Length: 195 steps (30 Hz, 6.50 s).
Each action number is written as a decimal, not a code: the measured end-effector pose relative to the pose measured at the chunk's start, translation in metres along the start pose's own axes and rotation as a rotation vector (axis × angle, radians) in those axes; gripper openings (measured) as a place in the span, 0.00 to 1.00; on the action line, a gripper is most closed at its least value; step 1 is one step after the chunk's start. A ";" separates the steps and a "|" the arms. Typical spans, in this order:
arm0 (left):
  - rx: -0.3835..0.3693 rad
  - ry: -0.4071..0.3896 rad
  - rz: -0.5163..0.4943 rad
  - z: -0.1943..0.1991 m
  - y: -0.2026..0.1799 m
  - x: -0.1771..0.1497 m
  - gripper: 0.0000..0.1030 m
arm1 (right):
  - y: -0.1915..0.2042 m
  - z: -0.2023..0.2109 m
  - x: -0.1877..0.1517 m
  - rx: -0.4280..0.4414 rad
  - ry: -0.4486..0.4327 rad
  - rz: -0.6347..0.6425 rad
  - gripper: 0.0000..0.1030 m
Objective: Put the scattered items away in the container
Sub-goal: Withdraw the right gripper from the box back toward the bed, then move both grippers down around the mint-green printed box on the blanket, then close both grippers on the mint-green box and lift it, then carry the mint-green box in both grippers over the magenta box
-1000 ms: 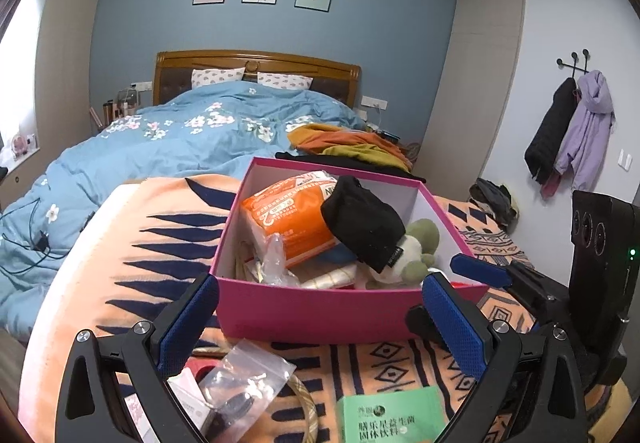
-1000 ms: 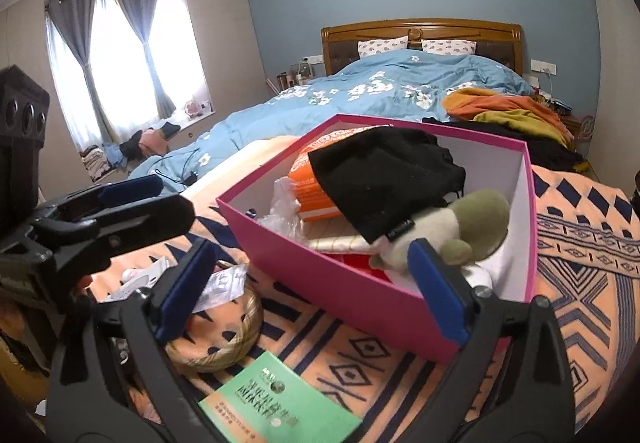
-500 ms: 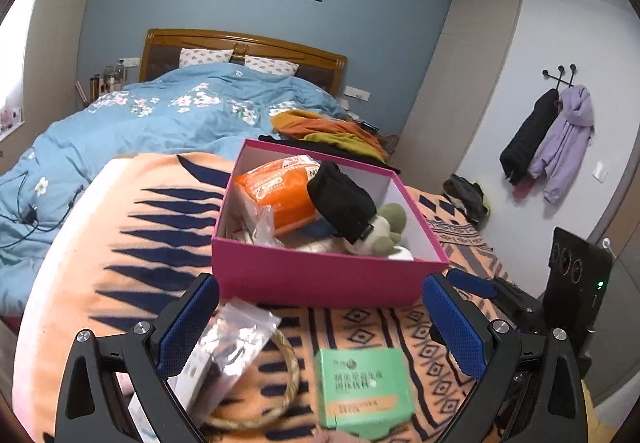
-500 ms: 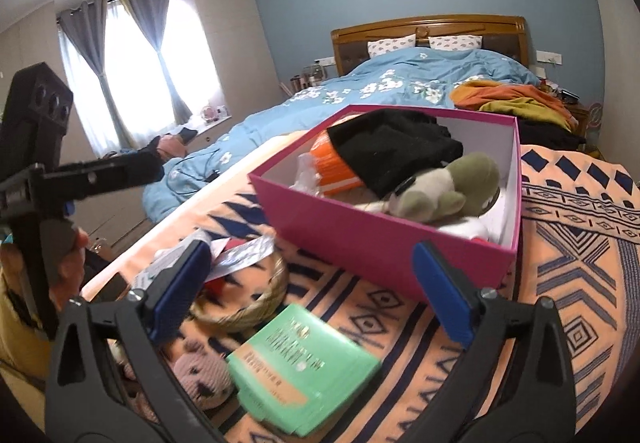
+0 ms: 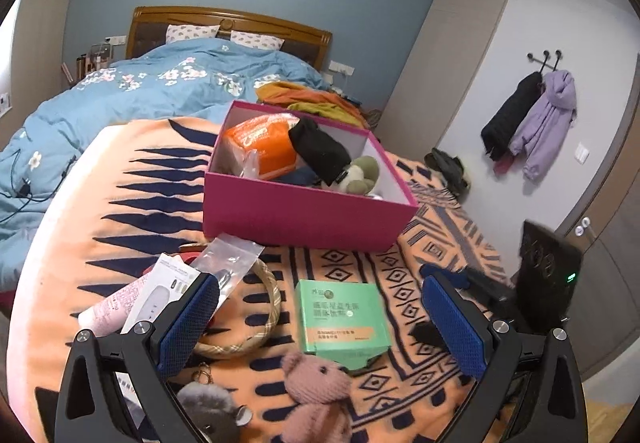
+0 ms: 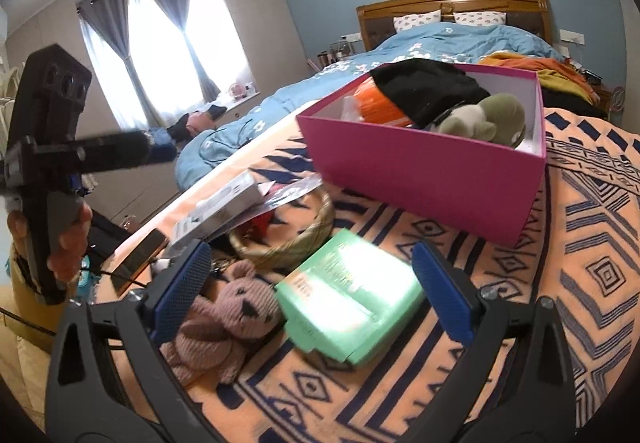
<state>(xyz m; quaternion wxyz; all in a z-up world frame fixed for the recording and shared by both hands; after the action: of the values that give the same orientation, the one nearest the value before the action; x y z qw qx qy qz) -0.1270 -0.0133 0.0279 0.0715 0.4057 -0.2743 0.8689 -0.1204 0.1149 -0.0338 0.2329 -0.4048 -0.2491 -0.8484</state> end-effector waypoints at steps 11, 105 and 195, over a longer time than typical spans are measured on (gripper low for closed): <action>-0.107 -0.030 -0.026 0.047 -0.038 0.010 1.00 | 0.021 0.001 -0.020 0.061 0.029 -0.006 0.98; -0.022 0.378 0.059 -0.137 0.043 -0.095 0.45 | -0.066 -0.083 -0.054 -0.083 0.231 -0.252 0.56; 0.070 0.079 -0.155 -0.156 -0.015 0.094 0.33 | -0.120 -0.004 0.111 -0.100 -0.149 -0.164 0.14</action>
<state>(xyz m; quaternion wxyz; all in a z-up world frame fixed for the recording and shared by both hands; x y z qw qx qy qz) -0.2882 0.0732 0.0229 0.1351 0.3932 -0.2083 0.8853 -0.2564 0.1828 0.0251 0.1233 -0.4561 -0.2555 -0.8435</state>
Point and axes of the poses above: each gripper's, at about its wrist camera, not at the fingertips, and z roughly against the way its jaws point, y to its left, x to its top, the point moved 9 cm from there along -z, roughly the way its jaws point, and after that the axes turned 7 degrees about -x, right-handed, at the moved point
